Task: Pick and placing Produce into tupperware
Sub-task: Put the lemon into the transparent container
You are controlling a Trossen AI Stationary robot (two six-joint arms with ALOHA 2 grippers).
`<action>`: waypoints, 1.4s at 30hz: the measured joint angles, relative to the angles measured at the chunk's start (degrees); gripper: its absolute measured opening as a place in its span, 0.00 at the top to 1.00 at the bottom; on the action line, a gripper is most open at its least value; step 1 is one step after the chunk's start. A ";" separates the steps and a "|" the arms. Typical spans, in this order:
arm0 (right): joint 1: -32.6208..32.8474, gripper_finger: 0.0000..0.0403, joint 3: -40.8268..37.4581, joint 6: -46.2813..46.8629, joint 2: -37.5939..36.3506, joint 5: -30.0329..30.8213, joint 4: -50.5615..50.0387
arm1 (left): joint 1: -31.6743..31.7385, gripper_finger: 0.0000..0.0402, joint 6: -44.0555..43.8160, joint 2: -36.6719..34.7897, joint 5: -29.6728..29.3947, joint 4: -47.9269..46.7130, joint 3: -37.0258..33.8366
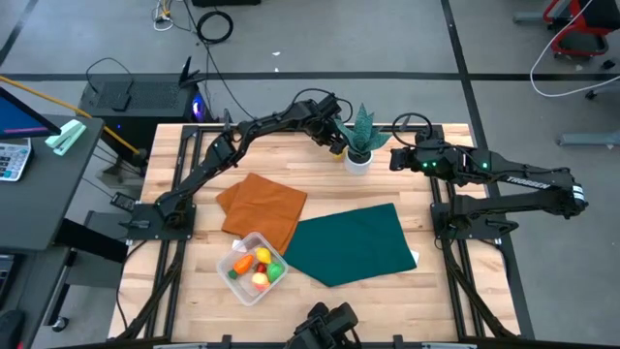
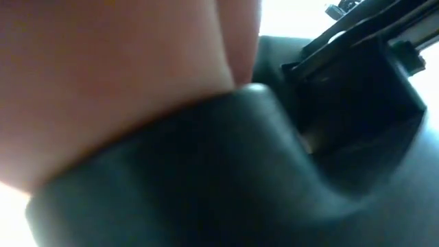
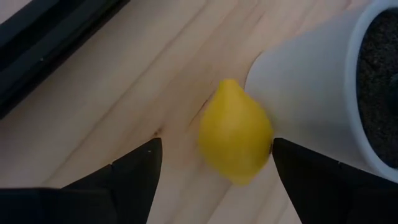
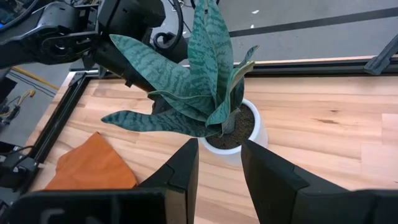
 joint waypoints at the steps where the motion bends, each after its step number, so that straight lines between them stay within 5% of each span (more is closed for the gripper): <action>1: 0.00 0.78 0.00 -0.01 0.01 -0.03 0.00 | 0.00 0.23 -0.01 0.00 0.00 0.00 0.01; 14: 0.00 0.78 0.00 -0.09 0.02 -0.03 -0.04 | -1.37 0.30 6.39 0.00 -0.07 2.47 0.01; 30: 0.00 0.78 0.00 -0.07 0.01 -0.03 0.07 | -0.21 0.95 4.03 1.36 -2.38 2.90 0.06; 42: -0.02 0.78 0.00 -0.44 -0.06 -0.03 0.03 | 0.49 0.92 1.91 0.67 -1.73 1.10 0.01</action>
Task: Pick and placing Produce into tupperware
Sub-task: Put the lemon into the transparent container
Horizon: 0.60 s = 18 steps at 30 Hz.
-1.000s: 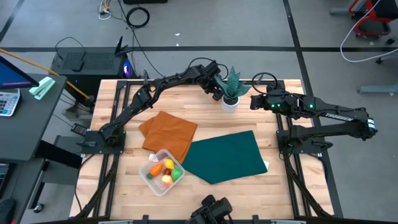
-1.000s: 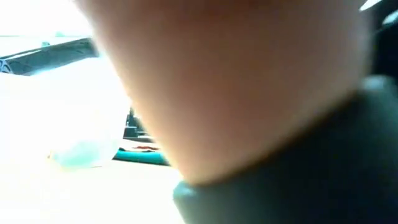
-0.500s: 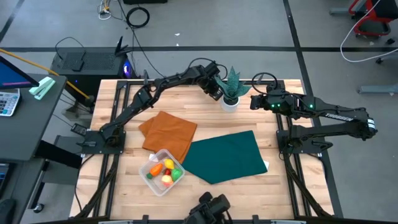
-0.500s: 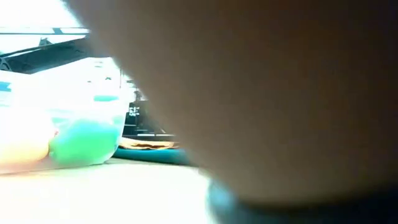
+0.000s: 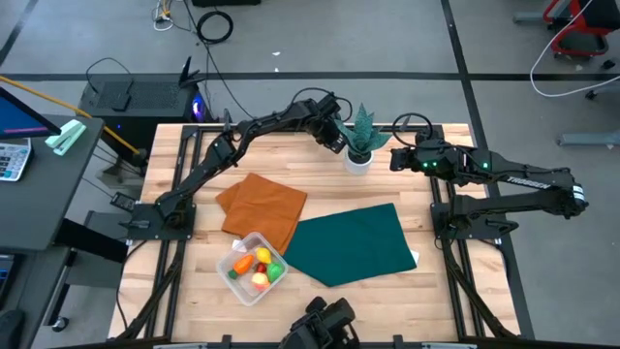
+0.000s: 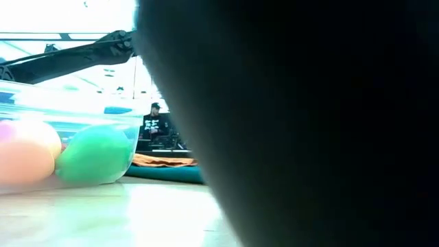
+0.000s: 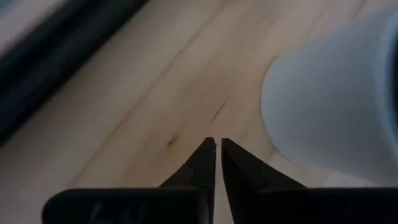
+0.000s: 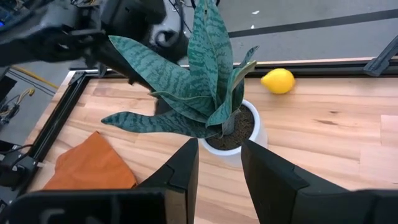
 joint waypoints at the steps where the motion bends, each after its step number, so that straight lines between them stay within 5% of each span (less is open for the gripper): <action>1: 0.00 0.78 0.00 -0.02 -0.12 0.00 -0.17 | 0.18 0.91 0.02 -0.46 0.00 -0.05 0.00; 18: -0.50 0.78 0.00 10.01 -7.31 3.58 -18.46 | 11.95 0.93 1.49 -14.23 1.17 -4.53 0.01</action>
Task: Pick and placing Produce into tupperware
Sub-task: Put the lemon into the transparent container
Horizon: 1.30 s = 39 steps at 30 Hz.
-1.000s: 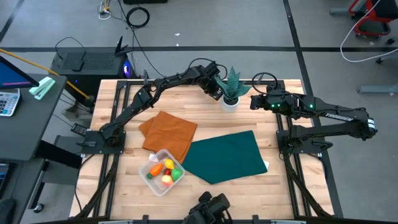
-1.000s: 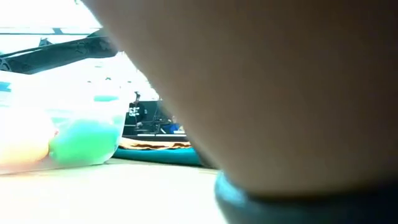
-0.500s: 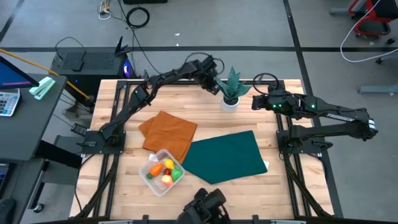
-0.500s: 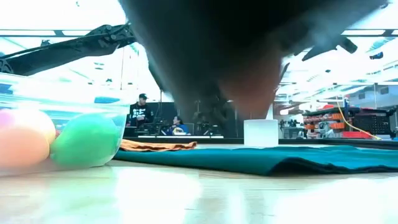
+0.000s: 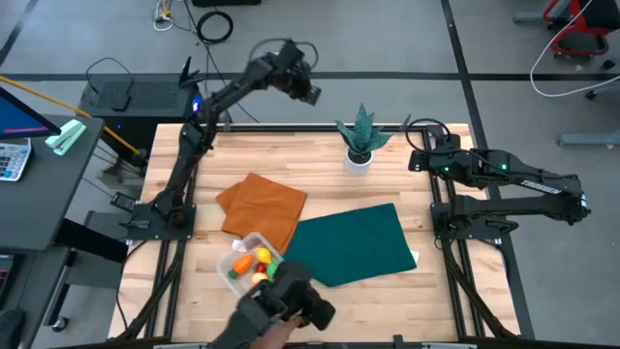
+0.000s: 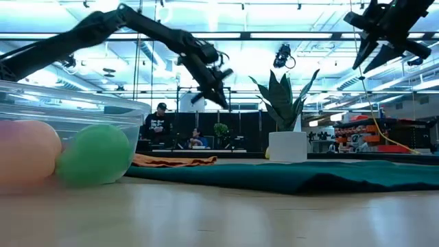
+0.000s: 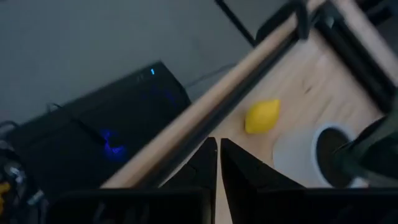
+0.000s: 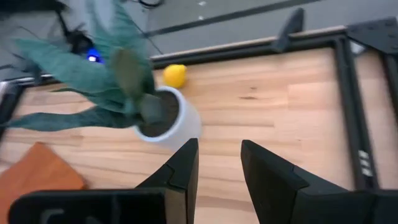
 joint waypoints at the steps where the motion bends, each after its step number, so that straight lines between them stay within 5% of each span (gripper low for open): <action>1: -0.20 0.78 0.00 0.71 0.03 -0.06 -1.06 | 0.51 0.93 0.08 -1.16 0.06 -0.04 -0.01; 12: -4.89 0.78 0.00 -0.38 0.66 -2.20 -1.73 | 4.21 0.97 1.43 -11.75 0.17 -1.77 0.02; 24: -18.46 0.78 -8.56 -6.06 5.99 -20.29 16.59 | 4.46 0.97 3.59 -22.45 0.15 -2.95 0.03; 32: -25.06 0.78 -12.09 -5.70 9.96 -21.43 32.35 | 4.65 0.95 6.62 -29.94 -1.10 -6.95 0.03; 39: -33.28 0.78 -12.10 -6.53 11.38 -19.77 35.03 | 4.94 0.97 9.03 -36.34 -2.93 -9.04 0.03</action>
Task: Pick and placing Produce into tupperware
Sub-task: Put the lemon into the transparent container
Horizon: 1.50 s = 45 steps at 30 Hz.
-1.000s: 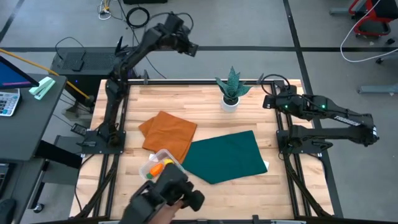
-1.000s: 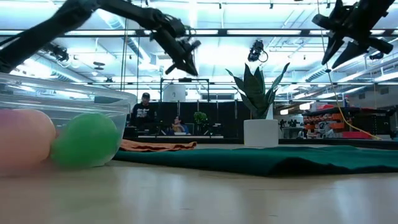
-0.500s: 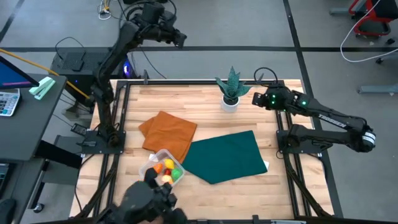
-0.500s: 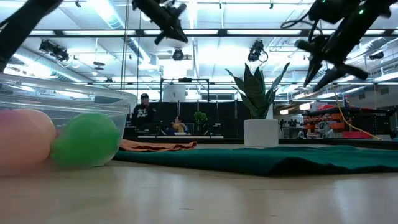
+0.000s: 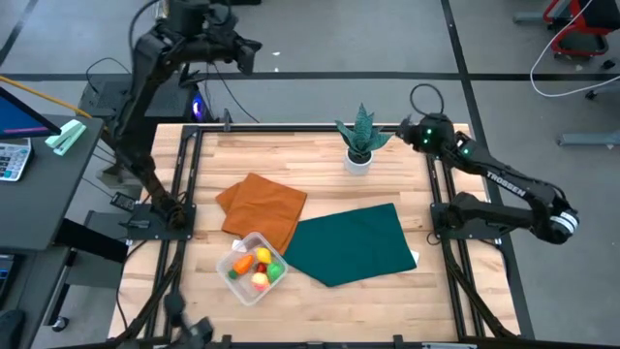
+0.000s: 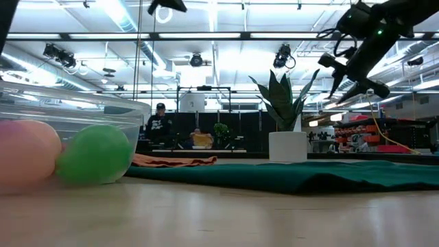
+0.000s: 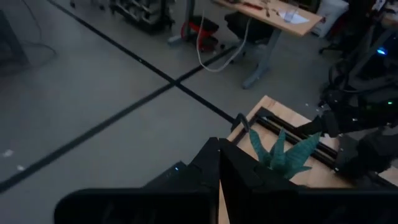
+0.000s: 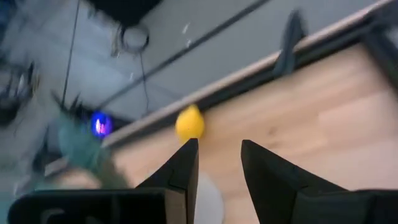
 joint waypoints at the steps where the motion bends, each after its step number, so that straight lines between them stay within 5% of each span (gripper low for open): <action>1: -1.12 0.78 -0.01 0.01 0.01 1.16 0.41 | 0.08 0.98 0.19 -0.81 -0.48 -0.31 0.00; 5: -6.48 0.78 -0.01 -0.24 0.27 2.64 6.26 | 0.22 0.97 0.61 -3.30 -1.22 -1.98 0.02; 12: -14.98 0.78 1.46 -0.76 8.82 -7.13 18.80 | 0.41 0.93 0.74 -6.13 -1.47 -4.27 0.04; 20: -20.87 0.78 17.87 -10.76 27.01 -18.82 20.87 | 0.45 0.98 0.75 -7.55 -1.93 -5.27 0.02; 30: -22.80 0.78 44.13 -27.32 47.28 -24.58 -4.24 | 0.45 0.94 -1.21 -8.41 -5.80 -8.26 0.02; 45: -22.88 0.78 42.94 -39.21 49.73 -28.35 -18.02 | 0.41 0.95 -1.93 -8.47 -6.41 -8.65 0.02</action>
